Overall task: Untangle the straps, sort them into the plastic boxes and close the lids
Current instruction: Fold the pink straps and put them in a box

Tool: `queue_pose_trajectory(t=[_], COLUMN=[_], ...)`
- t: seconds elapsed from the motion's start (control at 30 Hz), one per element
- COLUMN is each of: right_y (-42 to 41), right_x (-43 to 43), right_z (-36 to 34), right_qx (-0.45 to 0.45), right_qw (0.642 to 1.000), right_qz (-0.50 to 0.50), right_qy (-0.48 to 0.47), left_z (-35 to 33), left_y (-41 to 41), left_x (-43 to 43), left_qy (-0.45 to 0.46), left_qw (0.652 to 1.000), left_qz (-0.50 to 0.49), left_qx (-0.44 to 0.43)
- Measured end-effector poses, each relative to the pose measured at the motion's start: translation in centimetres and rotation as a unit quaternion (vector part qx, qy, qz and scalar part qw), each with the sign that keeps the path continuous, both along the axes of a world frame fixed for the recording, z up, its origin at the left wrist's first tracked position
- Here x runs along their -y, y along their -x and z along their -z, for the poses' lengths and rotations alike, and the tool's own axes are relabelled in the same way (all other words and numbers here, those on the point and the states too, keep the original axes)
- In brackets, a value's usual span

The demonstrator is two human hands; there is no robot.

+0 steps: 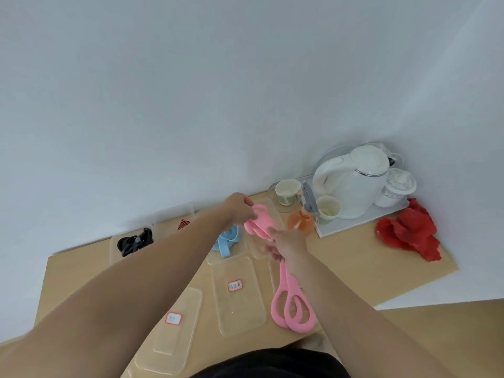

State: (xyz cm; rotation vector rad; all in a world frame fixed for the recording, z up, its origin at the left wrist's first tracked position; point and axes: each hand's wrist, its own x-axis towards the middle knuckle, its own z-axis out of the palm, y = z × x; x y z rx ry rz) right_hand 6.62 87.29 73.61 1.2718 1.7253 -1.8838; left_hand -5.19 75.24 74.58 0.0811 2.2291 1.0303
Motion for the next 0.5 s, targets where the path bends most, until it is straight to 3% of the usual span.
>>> queue_pose_trajectory(t=[0.2,0.3,0.33,0.4,0.5], right_y=[0.4,0.4,0.5,0.9,1.0], right_x=[-0.5,-0.4,-0.2,0.4,1.5], right_z=[2.5,2.9,3.0,3.4,5.1], right_qx=[0.015,-0.028,-0.069,-0.13,-0.068], right_qw=[0.982,0.889,0.862,0.809,0.749], right_qz=[-0.102,-0.239,-0.266,-0.346,-0.441], right_qy=[-0.157,-0.389,-0.426,-0.457,-0.489], left_z=[3.7,4.8,5.1,5.5,6.5], left_y=[2.9,3.1,2.9,2.2,1.1], left_x=[-2.7,-2.9,-2.9,-2.8,-2.5], left_qy=[0.113,0.154,0.159,0.18,0.275], left_qw=[0.986,0.975,0.973,0.964,0.906], left_qz=[0.124,0.158,0.156,0.146,0.188], left_qx=[-0.018,-0.036,-0.054,-0.132,-0.26])
